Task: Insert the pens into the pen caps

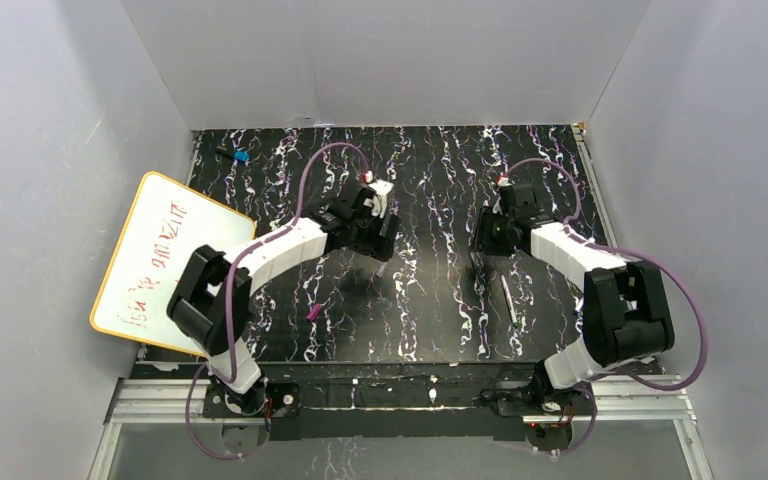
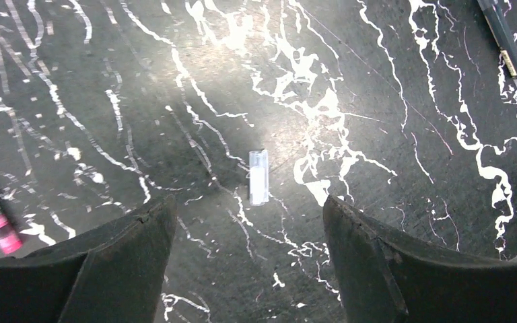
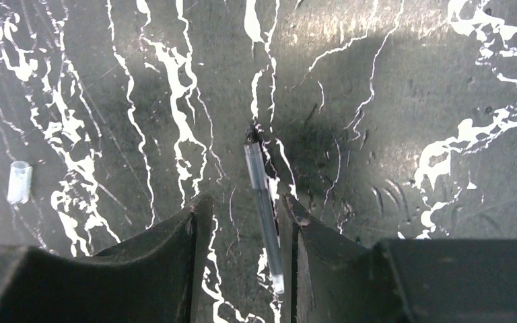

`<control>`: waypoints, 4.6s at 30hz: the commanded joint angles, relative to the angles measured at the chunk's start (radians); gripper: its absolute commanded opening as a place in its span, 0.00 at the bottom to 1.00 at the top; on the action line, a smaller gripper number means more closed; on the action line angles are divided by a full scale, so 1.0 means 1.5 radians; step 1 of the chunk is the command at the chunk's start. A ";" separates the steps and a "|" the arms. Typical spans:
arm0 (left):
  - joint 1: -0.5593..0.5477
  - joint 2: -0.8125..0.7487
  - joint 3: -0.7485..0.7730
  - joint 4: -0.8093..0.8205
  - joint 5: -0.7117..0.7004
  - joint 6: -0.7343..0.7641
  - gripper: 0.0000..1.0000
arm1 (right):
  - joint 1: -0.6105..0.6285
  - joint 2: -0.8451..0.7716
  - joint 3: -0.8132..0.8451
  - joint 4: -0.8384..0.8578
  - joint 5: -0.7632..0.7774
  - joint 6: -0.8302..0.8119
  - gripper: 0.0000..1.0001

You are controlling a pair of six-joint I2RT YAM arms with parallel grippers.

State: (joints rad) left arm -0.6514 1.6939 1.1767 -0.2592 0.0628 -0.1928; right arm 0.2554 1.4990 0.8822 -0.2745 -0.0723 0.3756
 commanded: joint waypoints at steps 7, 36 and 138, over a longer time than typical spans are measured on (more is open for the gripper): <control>0.053 -0.095 -0.028 -0.014 0.034 0.020 0.78 | 0.047 0.072 0.047 -0.017 0.113 -0.028 0.47; 0.104 -0.175 -0.061 0.058 0.161 0.015 0.78 | 0.129 0.078 0.083 0.017 0.140 -0.054 0.01; 0.122 -0.539 -0.303 0.191 0.172 0.028 0.00 | 0.322 -0.216 0.126 -0.199 0.171 0.040 0.69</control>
State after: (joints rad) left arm -0.4900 0.9340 0.7017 0.1871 0.4004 -0.2161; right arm 0.7368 0.9005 0.9520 -0.2672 0.1421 0.4740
